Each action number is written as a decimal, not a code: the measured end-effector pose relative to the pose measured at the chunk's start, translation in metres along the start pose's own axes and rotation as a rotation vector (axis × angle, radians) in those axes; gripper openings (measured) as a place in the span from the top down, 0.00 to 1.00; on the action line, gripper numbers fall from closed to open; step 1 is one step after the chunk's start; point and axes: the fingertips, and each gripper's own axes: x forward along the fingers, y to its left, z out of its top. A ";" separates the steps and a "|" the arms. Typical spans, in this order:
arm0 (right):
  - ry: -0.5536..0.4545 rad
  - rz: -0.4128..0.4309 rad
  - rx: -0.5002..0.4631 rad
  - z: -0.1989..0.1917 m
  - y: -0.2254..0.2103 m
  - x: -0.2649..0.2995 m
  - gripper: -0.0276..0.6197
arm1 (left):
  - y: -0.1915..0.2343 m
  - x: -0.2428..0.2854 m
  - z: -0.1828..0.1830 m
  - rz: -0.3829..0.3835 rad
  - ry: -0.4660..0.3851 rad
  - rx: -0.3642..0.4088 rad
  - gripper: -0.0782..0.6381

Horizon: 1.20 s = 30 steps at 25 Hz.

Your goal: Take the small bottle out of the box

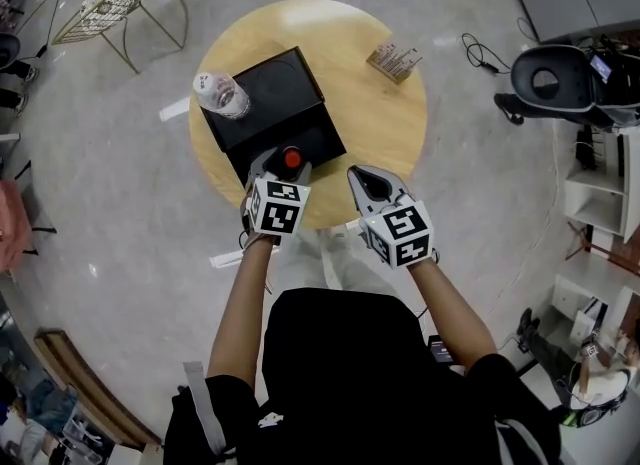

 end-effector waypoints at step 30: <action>0.033 0.011 0.040 -0.006 -0.009 0.018 0.95 | 0.004 0.030 -0.008 -0.036 0.094 0.014 0.55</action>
